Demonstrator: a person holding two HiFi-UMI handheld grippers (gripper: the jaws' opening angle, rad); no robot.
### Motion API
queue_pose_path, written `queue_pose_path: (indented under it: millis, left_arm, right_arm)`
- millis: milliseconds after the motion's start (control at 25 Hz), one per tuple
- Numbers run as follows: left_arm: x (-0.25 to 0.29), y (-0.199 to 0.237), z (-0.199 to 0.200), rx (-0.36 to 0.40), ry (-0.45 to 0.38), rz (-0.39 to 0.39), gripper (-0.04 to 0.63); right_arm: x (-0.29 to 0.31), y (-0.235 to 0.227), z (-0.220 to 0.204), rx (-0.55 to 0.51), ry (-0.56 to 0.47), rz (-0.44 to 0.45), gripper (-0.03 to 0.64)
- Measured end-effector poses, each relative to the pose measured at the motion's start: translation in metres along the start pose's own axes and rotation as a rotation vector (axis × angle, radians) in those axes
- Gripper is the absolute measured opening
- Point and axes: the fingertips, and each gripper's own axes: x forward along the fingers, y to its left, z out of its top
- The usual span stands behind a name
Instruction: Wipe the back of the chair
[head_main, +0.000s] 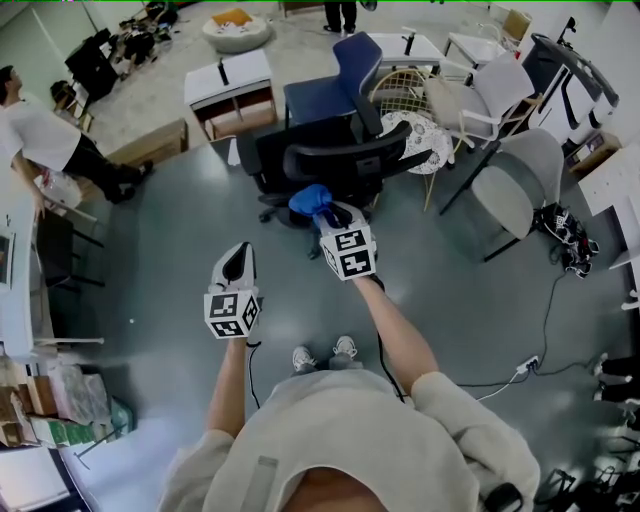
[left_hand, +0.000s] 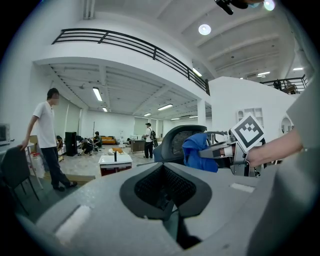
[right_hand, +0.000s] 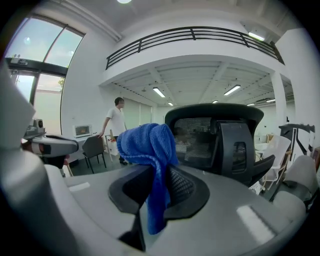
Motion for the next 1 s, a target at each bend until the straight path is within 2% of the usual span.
queue_pose_path:
  millis: [400,1000]
  left_arm:
    - [0.005,0.000,-0.001,0.007,0.016,0.014,0.005]
    - [0.037,-0.038,0.004,0.029,0.018,-0.066,0.005]
  right_arm:
    - [0.001,-0.033,-0.015,0.007,0.035,-0.028,0.069]
    - [-0.027,-0.082,-0.022,0.012,0.033,-0.090,0.069]
